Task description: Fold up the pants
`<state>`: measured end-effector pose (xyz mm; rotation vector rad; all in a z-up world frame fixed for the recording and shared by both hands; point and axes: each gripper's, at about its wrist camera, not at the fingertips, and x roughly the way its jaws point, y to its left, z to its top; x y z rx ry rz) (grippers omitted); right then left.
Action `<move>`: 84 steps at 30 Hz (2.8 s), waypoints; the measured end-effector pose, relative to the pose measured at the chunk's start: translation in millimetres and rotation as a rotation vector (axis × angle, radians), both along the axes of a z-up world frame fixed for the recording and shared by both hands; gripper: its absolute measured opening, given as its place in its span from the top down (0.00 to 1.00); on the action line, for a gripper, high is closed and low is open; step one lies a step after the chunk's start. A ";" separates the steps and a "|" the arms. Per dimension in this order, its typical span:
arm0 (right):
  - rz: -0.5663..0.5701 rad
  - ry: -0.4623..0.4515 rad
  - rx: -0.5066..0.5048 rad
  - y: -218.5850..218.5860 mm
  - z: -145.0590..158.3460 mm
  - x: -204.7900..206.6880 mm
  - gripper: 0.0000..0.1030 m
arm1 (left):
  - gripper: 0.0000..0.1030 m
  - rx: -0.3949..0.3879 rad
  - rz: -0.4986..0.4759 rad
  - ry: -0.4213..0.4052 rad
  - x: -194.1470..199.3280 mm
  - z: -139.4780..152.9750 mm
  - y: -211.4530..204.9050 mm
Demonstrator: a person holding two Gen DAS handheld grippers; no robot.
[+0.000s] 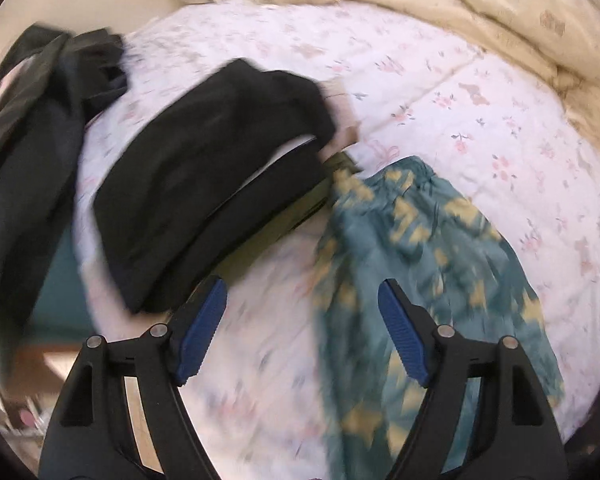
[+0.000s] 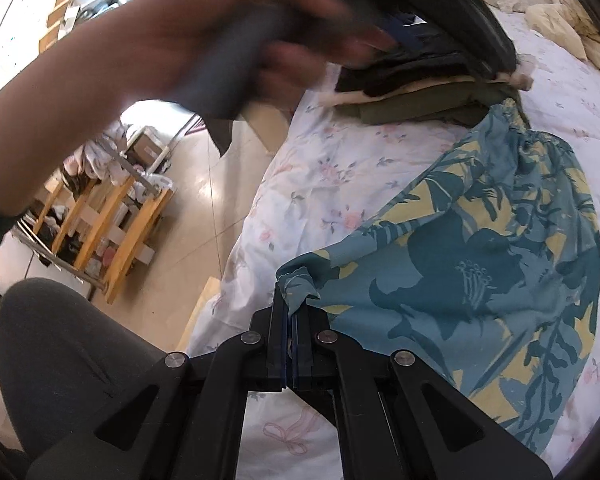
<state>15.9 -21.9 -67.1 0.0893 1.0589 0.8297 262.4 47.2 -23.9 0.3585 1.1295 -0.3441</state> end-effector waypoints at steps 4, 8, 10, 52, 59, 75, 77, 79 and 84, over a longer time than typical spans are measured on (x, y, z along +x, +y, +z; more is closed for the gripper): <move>0.021 -0.003 -0.051 25.5 -16.8 0.7 1.00 | 0.22 0.011 0.133 -0.026 -42.8 19.2 46.5; 0.026 0.041 -0.060 47.4 -40.9 3.9 0.95 | 0.22 -0.093 0.227 0.021 -84.9 14.1 90.6; 0.045 0.049 -0.074 62.9 -53.7 2.4 0.95 | 0.22 -0.124 0.272 0.035 -98.1 3.5 98.4; -0.380 0.516 0.086 -202.0 -128.5 -13.3 0.48 | 0.87 -0.073 0.151 0.376 -173.2 -137.6 23.7; -0.481 0.516 0.076 -210.5 -126.8 -23.0 0.93 | 0.98 -0.024 0.152 0.315 -195.7 -135.1 -3.0; -0.438 0.571 0.066 -235.3 -53.7 -70.1 0.96 | 0.99 -0.267 0.224 0.473 -309.6 -77.4 1.4; -0.423 0.604 0.031 -236.1 -57.1 -78.3 0.95 | 0.98 -0.256 0.223 0.508 -319.2 -79.4 -2.6; -0.406 0.622 -0.016 -234.6 -61.2 -83.4 0.94 | 0.95 -0.228 0.215 0.526 -325.7 -86.2 -4.4; -0.393 0.660 -0.140 -228.3 -72.3 -80.8 0.88 | 0.79 -0.135 0.202 0.493 -329.3 -84.4 -20.4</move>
